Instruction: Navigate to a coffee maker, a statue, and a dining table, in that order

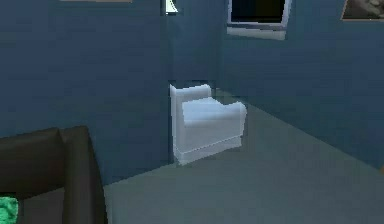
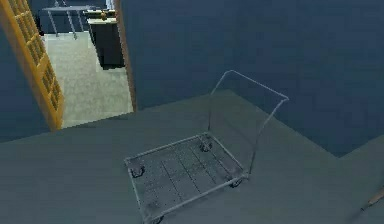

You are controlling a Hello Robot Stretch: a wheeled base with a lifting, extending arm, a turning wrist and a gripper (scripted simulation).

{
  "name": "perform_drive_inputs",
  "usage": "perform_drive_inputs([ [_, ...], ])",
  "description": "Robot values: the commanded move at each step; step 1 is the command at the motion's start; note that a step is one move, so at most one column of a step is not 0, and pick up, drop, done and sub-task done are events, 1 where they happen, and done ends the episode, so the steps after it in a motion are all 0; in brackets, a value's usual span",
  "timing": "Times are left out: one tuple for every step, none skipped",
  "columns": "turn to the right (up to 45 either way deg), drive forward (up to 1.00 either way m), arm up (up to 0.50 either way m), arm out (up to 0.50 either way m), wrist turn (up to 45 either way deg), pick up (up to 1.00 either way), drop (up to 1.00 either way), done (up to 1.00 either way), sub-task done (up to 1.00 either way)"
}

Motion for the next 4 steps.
perform_drive_inputs([
  [42.0,0.00,0.00,0.00,0.0,0.00,0.00,0.00,0.00],
  [0.0,0.65,0.00,0.00,0.0,0.00,0.00,0.00,0.00],
  [33.0,0.00,0.00,0.00,0.0,0.00,0.00,0.00,0.00],
  [0.0,0.05,0.00,0.00,0.0,0.00,0.00,0.00,0.00],
])
